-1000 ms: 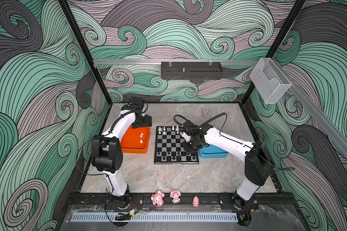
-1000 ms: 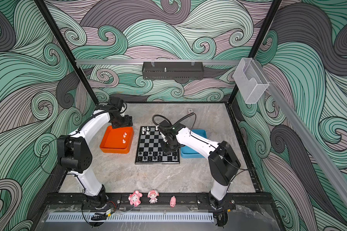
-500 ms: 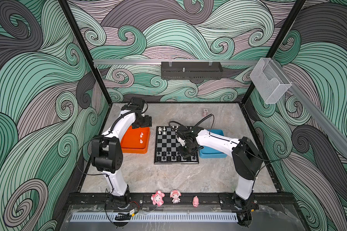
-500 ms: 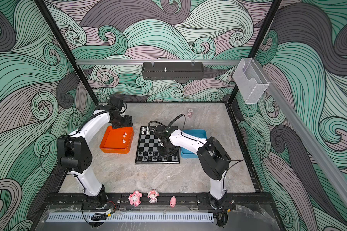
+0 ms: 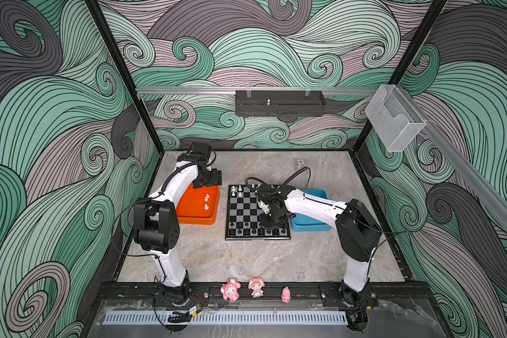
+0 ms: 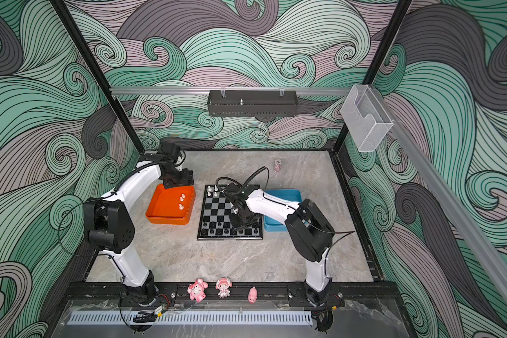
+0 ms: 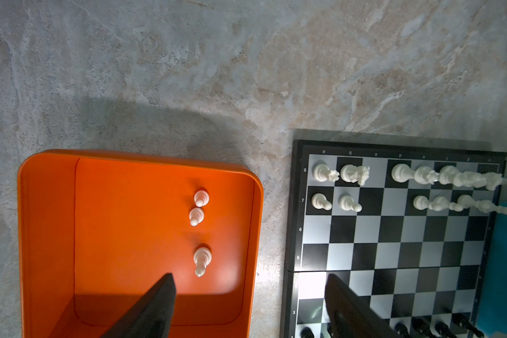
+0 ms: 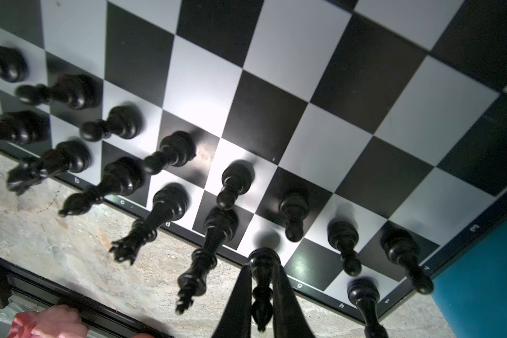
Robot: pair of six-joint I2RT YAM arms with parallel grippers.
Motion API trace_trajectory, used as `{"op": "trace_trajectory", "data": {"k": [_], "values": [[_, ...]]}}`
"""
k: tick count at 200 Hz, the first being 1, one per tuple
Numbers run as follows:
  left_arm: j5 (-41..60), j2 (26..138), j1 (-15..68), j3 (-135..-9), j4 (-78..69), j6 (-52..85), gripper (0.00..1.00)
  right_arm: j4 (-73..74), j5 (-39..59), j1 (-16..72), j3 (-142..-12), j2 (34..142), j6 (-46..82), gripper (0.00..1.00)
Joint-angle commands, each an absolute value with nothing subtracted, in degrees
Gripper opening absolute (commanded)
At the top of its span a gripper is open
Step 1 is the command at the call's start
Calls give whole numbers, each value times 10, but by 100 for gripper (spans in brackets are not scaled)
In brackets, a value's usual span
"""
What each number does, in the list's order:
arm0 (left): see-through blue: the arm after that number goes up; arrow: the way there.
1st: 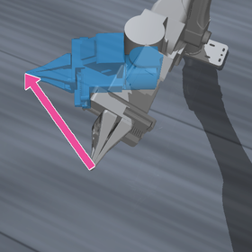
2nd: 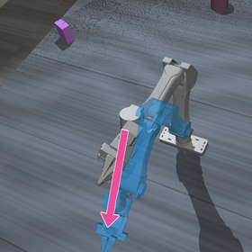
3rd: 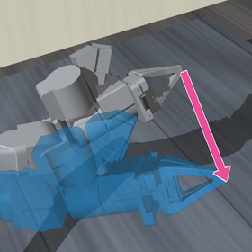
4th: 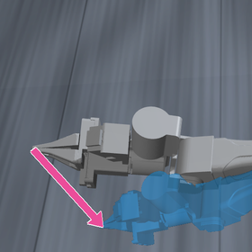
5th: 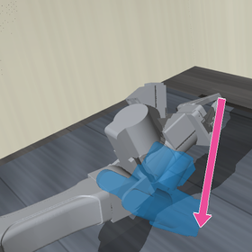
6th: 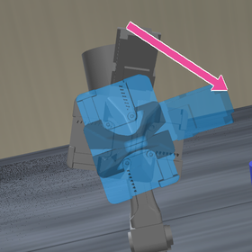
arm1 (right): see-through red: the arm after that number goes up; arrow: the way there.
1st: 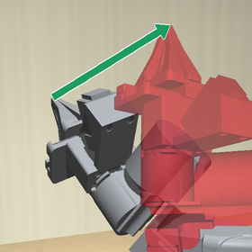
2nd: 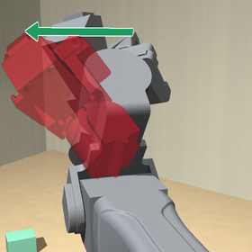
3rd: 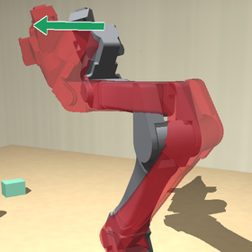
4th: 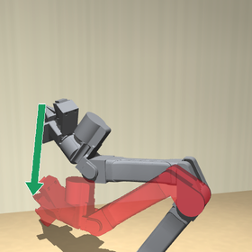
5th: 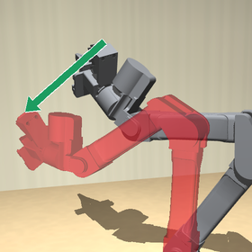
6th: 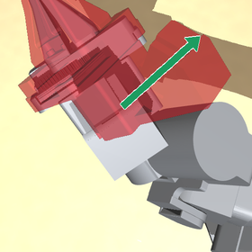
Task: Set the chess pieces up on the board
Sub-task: 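Lower the black pawn onto an empty square in the board's nearest rows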
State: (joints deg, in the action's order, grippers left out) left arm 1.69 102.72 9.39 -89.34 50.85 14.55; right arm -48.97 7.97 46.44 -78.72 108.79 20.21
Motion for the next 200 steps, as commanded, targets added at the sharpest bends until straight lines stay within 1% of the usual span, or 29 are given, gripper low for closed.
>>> {"op": "trace_trajectory", "data": {"k": [1,200], "values": [[14,1023,89,-893,508,147,83,-494,78,467,-803,1095,206,15],[18,1024,89,-893,506,147,83,-502,66,460,-808,1099,205,16]]}}
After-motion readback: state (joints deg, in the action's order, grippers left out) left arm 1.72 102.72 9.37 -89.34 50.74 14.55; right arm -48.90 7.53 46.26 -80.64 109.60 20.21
